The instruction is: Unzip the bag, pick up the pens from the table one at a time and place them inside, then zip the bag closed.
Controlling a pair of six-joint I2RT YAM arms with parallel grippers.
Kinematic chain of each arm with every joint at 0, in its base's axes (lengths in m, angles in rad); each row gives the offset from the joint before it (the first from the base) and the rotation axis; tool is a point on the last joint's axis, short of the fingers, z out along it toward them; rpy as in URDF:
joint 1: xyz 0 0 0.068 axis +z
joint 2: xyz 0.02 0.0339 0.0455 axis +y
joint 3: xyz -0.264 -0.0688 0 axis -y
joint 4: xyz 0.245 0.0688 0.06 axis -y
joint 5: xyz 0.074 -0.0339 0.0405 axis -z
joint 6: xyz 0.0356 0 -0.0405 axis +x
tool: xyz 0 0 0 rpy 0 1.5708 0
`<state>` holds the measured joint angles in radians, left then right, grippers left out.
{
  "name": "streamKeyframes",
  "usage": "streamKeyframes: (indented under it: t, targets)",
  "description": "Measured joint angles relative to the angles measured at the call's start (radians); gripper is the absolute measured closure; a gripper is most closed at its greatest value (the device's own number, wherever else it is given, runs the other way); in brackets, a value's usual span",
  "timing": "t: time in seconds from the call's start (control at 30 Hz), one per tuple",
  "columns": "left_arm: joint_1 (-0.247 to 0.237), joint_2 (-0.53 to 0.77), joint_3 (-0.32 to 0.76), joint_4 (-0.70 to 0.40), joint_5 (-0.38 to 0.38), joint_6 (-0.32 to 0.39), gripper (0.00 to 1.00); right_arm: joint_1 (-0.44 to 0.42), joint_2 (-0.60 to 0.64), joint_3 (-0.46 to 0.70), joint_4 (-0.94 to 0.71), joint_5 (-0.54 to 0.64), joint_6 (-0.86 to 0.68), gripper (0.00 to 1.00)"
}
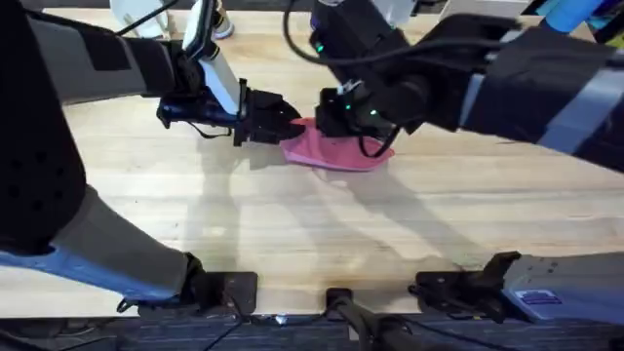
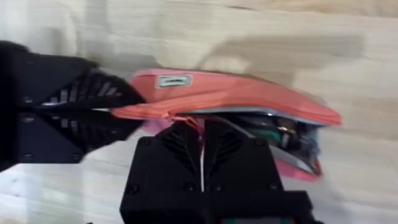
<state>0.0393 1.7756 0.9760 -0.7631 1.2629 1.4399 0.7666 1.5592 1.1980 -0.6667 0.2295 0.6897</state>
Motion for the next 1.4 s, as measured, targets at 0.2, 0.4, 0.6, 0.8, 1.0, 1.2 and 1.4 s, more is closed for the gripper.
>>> streamKeyframes:
  t: [0.2,0.4,0.6,0.8,1.0,1.2,1.4]
  targets:
    - [0.015,0.000,0.000,-0.003,-0.037,0.000,0.958,-0.150,-0.039,-0.003,-0.152,0.052,-0.026,0.970]
    - [0.018,0.000,0.000,-0.006,-0.052,0.000,0.958,-0.236,-0.044,-0.003,-0.208,0.072,-0.052,0.970]
    - [0.018,0.000,0.000,-0.007,-0.052,0.000,0.958,-0.266,-0.043,-0.004,-0.227,0.070,-0.070,0.970]
    - [0.015,0.000,0.000,-0.006,-0.052,0.000,0.959,-0.308,-0.043,-0.004,-0.229,0.046,-0.074,0.970]
    - [0.014,0.000,0.000,-0.006,-0.052,0.000,0.958,-0.345,-0.043,-0.027,-0.224,0.009,-0.077,0.970]
    - [0.014,0.000,0.000,-0.006,-0.052,0.000,0.958,-0.378,-0.044,-0.122,-0.132,0.005,-0.072,0.970]
    - [0.009,0.000,0.000,-0.006,-0.052,0.000,0.958,-0.401,-0.077,-0.247,0.012,-0.035,-0.049,0.970]
